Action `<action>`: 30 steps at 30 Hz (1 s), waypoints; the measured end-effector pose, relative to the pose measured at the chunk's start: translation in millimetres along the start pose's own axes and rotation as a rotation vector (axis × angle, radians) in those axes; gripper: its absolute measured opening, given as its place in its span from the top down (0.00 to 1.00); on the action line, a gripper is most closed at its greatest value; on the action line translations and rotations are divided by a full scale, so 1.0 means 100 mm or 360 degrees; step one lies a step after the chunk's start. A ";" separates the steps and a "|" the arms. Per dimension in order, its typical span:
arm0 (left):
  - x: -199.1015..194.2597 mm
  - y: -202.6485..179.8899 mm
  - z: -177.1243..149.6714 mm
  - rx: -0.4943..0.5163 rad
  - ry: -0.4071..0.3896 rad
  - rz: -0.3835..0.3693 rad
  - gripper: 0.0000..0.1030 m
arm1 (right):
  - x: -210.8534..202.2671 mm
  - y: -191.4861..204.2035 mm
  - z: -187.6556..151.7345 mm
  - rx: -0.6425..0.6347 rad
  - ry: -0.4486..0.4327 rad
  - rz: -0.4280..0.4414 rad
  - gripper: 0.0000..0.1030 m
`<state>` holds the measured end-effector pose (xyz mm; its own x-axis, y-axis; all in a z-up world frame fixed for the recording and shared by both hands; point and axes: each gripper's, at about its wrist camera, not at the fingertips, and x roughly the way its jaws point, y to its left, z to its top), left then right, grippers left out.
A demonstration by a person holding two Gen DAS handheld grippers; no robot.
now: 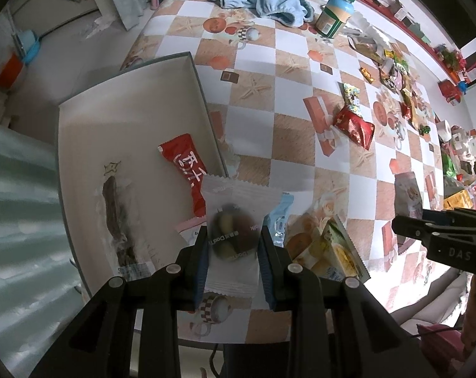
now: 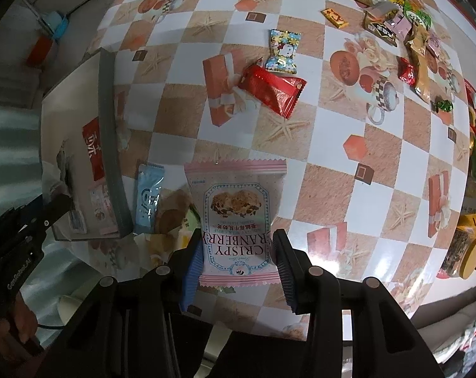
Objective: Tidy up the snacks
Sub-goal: 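Carry the clear bag in the left tool and pink packet in the right tool over the tray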
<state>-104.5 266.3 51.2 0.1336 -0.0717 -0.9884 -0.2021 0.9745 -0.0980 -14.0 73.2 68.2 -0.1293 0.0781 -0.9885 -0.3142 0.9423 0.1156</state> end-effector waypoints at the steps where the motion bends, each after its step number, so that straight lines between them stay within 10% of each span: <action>1: 0.00 0.00 0.00 0.0001 0.0001 -0.0001 0.69 | 0.00 0.00 0.00 0.0001 0.0001 -0.0002 0.56; 30: 0.05 0.25 -0.03 -0.0081 0.0010 -0.0012 0.69 | 0.11 0.25 0.11 -0.0101 0.0041 -0.0021 0.56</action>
<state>-111.4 289.5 43.8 0.1292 -0.0807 -0.9883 -0.2501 0.9618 -0.1113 -12.6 100.9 58.9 -0.1484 0.0568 -0.9873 -0.3747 0.9207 0.1093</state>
